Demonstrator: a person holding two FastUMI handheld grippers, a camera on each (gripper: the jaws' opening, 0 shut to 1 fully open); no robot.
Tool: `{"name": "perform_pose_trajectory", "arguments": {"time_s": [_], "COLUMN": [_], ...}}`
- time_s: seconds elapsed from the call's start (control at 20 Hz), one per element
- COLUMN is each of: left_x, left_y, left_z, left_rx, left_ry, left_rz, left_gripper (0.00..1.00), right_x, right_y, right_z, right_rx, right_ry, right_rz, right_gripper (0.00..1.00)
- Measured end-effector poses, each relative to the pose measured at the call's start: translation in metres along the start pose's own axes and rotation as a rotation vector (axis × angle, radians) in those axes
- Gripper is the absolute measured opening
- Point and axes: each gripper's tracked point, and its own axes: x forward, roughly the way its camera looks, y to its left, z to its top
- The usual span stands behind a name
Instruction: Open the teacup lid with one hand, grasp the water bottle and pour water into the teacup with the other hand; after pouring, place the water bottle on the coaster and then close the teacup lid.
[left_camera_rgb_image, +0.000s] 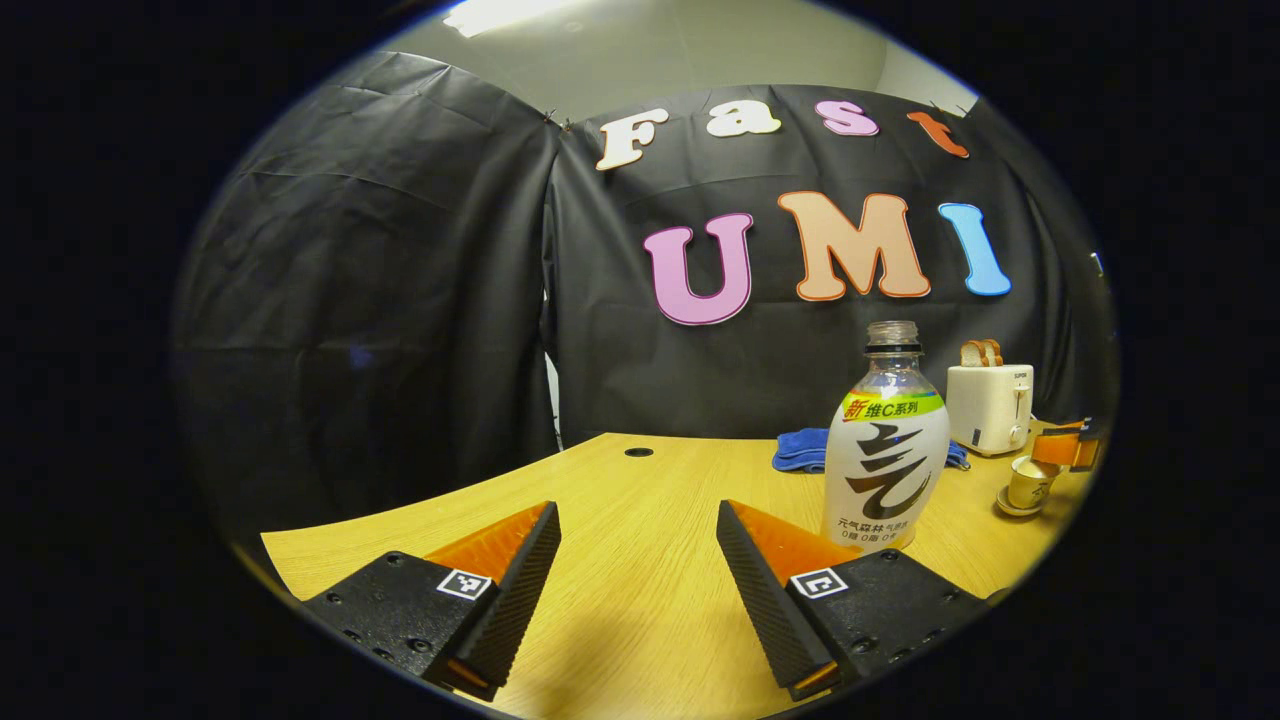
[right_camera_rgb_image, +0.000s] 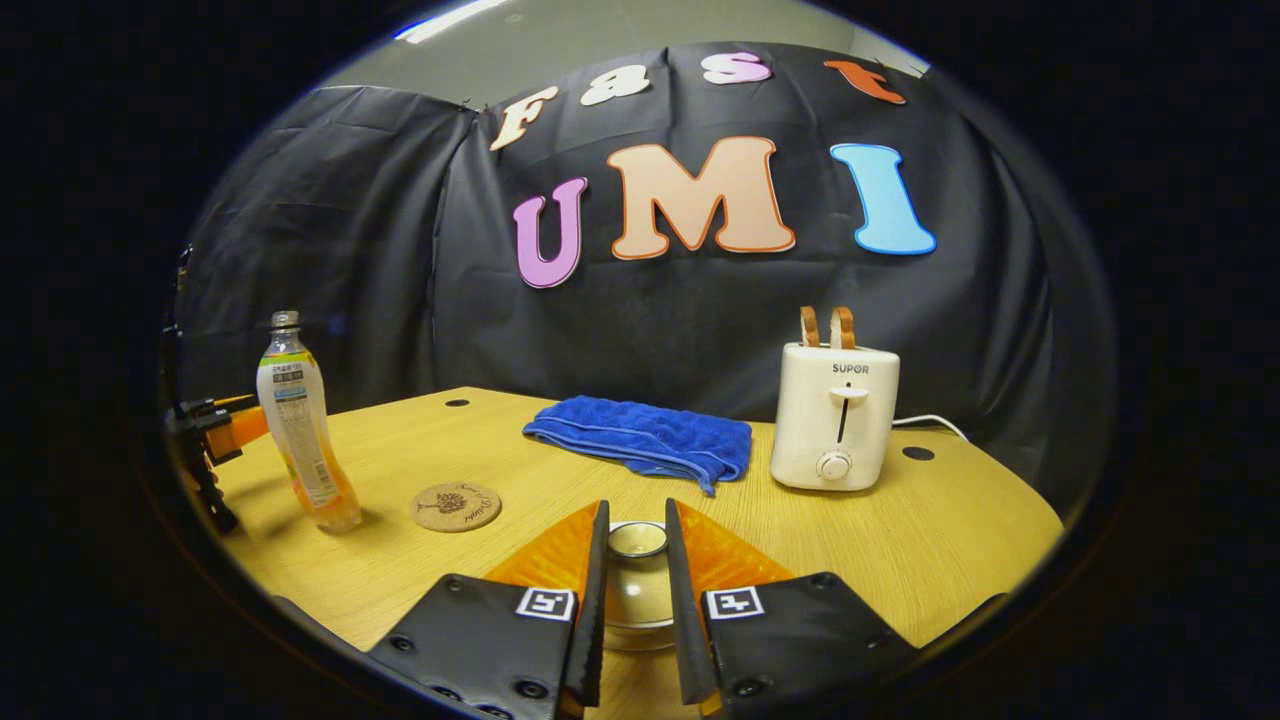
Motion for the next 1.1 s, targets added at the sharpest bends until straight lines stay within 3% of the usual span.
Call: {"name": "perform_pose_trajectory", "arguments": {"time_s": [0.3,0.6,0.8,1.1], "left_x": [-0.001,-0.011,-0.023,-0.039], "left_y": [-0.001,-0.011,-0.022,-0.056], "left_z": [0.0,0.002,0.001,0.002], "left_rx": [-0.001,-0.002,-0.005,-0.009], "left_ry": [-0.002,-0.002,-0.009,-0.012], "left_rz": [-0.008,-0.082,-0.163,-0.363], "left_gripper": [0.92,0.92,0.92,0.92], "right_x": [-0.017,-0.043,-0.06,-0.087], "right_y": [-0.013,-0.027,-0.036,-0.05], "right_z": [0.008,0.012,0.011,0.01], "right_rx": [0.033,0.044,0.046,0.047], "right_ry": [-0.078,-0.121,-0.124,-0.129], "right_rz": [-0.038,-0.079,-0.114,-0.164], "right_gripper": [0.33,0.33,0.33,0.33]}}
